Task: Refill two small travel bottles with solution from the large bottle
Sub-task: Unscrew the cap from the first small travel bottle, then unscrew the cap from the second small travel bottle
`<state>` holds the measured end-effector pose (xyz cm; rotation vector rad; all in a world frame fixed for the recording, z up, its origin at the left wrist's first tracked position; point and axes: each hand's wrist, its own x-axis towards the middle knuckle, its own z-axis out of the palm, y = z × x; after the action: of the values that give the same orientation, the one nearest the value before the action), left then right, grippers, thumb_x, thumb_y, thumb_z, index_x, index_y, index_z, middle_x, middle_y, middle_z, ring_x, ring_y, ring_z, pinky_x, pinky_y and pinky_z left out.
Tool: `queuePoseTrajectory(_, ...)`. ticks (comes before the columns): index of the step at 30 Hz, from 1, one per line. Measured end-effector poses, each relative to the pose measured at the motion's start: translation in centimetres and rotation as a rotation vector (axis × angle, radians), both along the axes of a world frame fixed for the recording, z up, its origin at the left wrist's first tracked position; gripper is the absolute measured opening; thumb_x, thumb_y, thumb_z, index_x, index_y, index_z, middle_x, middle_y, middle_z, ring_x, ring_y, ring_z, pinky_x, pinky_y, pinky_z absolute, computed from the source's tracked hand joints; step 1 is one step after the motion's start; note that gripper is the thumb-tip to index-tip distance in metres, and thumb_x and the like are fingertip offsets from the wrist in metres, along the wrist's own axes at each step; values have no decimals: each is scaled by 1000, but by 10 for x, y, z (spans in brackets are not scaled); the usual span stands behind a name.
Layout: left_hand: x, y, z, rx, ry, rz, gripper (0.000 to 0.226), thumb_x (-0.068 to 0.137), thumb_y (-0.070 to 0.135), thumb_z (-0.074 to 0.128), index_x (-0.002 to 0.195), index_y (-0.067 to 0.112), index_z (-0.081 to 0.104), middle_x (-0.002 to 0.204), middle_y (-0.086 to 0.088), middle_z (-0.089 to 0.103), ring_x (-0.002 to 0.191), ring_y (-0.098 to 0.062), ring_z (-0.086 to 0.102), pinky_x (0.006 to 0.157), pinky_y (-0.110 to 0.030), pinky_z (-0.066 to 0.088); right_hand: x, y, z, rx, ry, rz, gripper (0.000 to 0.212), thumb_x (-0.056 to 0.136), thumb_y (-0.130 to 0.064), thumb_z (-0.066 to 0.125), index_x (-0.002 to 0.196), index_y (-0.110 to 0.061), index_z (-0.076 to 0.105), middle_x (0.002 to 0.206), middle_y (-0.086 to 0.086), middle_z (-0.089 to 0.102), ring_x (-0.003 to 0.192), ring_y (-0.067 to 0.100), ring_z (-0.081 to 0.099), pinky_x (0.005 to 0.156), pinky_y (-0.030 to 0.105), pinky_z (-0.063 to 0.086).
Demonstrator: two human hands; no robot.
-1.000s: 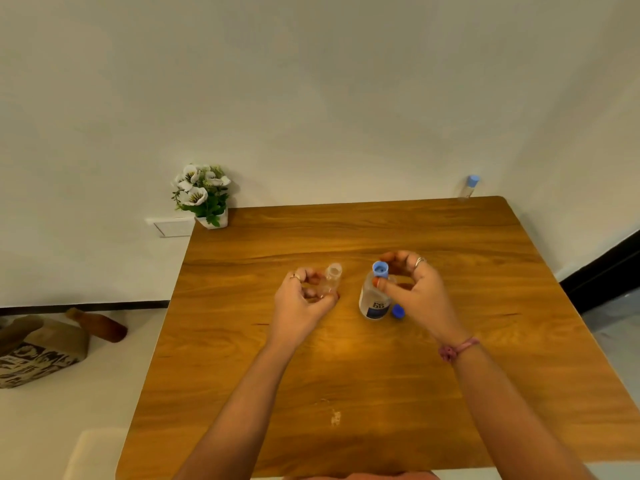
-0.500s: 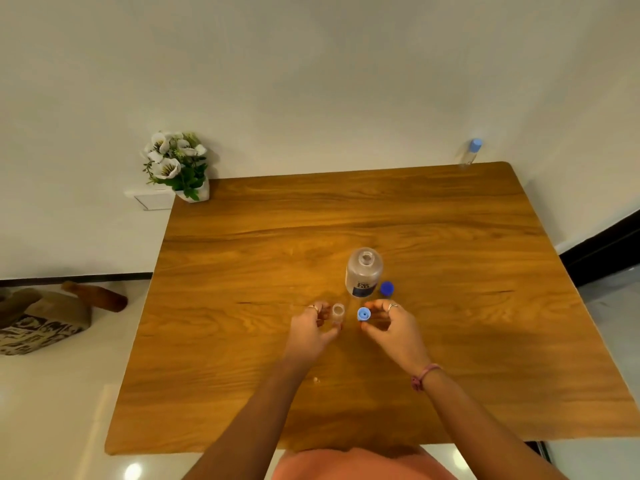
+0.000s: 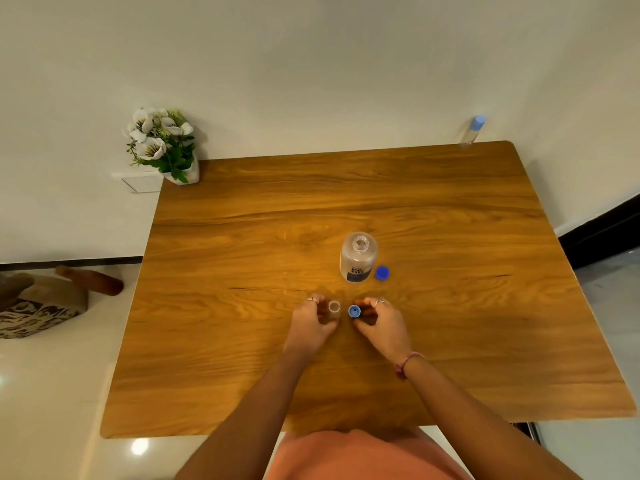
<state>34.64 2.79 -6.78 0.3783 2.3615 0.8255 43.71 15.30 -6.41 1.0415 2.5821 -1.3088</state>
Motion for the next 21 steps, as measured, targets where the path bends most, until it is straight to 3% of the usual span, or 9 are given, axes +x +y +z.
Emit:
queuePoseTrajectory(3,-3,-1,0,7,-20,-21,56,77,15,76,125,19,49,120,2,56,106,-9,54,90,-21,47,-1,2,1,-44,10,-6,41,78,-10,73,116,-14,59,116,0,59,103,10,57,91,23,49)
queuePoseTrajectory(6,-13,-7,3,-25,-49,-99,63,76,10,74,131,19,44,122,3,50,103,-8,50,83,-17,44,1,9,4,-66,7,7,43,77,-6,72,117,-13,58,116,0,58,100,8,57,88,20,49)
queuePoseTrajectory(10,-42,-22,18,-82,-59,-180,53,78,4,70,125,18,50,114,1,56,98,-12,56,79,-19,48,10,28,11,-62,31,-11,37,80,0,67,114,-13,59,111,0,61,93,6,57,78,13,47)
queuePoseTrajectory(13,-65,-25,40,23,-6,-78,30,84,5,65,108,19,55,103,2,60,95,-15,60,70,-15,44,14,48,21,-51,94,-55,33,80,-1,67,110,-13,61,105,1,63,91,7,59,75,13,48)
queuePoseTrajectory(16,-81,-7,63,120,92,46,18,87,11,64,101,19,57,99,3,62,91,-14,60,74,-23,45,13,70,32,-48,184,-97,31,80,0,67,107,-13,62,100,2,64,88,9,61,78,20,52)
queuePoseTrajectory(21,-91,48,93,288,153,112,18,87,13,64,105,13,62,97,0,65,88,-12,61,73,-22,46,-3,115,51,-6,318,-150,23,83,-6,67,106,-11,64,97,2,67,86,11,64,72,17,50)
